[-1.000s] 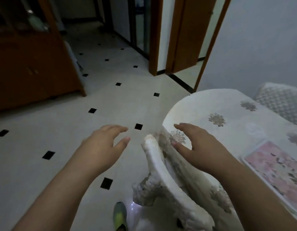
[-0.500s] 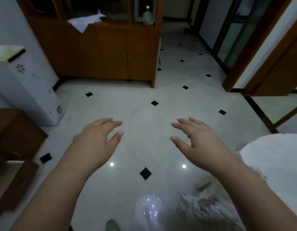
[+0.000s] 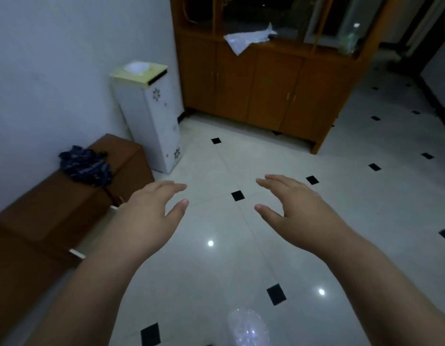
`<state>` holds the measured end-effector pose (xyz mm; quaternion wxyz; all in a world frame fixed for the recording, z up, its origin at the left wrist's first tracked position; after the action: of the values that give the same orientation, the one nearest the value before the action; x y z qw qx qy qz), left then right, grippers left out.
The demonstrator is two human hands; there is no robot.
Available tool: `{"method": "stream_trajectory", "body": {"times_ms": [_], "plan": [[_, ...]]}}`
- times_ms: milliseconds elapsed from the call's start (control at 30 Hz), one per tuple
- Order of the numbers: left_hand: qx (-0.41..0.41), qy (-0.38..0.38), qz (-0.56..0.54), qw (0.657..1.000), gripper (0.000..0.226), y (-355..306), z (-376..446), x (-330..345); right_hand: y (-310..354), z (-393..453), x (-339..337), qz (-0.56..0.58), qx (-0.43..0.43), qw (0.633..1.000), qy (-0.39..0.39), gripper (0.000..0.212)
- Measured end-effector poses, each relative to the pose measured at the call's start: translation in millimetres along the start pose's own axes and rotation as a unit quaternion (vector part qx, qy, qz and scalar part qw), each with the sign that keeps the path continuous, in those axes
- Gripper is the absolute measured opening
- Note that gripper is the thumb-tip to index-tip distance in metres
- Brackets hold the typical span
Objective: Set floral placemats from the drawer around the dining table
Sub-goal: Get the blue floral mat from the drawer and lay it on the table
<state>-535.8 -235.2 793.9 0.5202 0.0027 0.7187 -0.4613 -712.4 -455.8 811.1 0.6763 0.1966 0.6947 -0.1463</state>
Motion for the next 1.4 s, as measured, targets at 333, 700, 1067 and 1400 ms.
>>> {"method": "stream_trajectory", "body": {"times_ms": [333,700,1067,1400], "plan": [[-0.144,-0.088,-0.004,0.986,0.042,88,18,-57,97,153,21,0.008,-0.186,0.982,0.028,0.057],[-0.284,-0.225,0.006,0.932,0.043,126,80,-103,189,341,25,0.030,-0.386,0.921,0.032,0.055],[-0.370,-0.296,-0.016,0.880,0.042,208,110,-135,307,437,46,0.044,-0.485,0.871,0.066,0.053],[-0.393,-0.246,-0.038,0.885,0.045,346,138,-196,442,484,103,0.032,-0.477,0.874,0.086,0.053]]}}
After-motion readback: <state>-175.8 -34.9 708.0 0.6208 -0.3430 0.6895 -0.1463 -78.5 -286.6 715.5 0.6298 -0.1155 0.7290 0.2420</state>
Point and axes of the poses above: each hand's wrist, its own z-axis towards the middle knuckle, its own x-axis out of the palm, y = z × x, the point moved 2 cm from there along z, towards the middle knuckle, and after that the axes turned 13 degrees about -z, right-handed, at the moved point
